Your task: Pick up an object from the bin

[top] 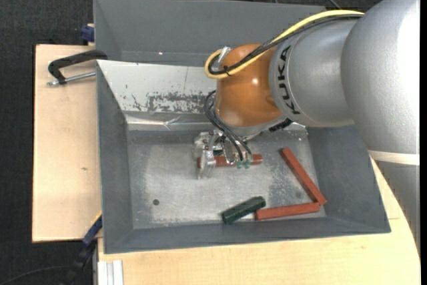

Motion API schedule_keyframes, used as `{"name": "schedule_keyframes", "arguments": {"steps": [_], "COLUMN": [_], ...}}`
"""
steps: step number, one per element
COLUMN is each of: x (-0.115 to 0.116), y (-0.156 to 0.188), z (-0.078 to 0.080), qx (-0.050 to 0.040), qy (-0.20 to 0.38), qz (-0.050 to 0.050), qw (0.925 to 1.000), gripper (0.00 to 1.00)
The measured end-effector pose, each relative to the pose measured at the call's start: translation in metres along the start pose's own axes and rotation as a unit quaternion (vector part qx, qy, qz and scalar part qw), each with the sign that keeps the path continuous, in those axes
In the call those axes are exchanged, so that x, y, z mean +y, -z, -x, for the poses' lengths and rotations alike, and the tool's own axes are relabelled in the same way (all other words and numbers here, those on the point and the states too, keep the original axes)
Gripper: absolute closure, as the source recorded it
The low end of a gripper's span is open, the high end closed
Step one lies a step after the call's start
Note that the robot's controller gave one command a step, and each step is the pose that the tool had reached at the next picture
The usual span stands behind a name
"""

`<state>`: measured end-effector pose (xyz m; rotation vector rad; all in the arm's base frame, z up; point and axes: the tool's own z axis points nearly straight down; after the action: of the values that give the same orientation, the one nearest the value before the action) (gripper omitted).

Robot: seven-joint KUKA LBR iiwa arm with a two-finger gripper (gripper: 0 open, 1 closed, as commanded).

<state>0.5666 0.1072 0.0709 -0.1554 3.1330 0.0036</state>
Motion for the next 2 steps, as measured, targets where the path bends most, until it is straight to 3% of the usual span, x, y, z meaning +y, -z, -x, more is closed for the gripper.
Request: {"name": "schedule_keyframes", "arguments": {"steps": [1, 2], "x": [0.0635, 0.0596], "y": [0.1044, 0.0992], "z": [-0.0103, -0.0116], "qx": [-0.0045, 0.0001], "qy": [0.003, 0.000], "qz": [0.002, 0.000], "qw": [1.0000, 1.0000], "gripper": [1.00, 0.00]}}
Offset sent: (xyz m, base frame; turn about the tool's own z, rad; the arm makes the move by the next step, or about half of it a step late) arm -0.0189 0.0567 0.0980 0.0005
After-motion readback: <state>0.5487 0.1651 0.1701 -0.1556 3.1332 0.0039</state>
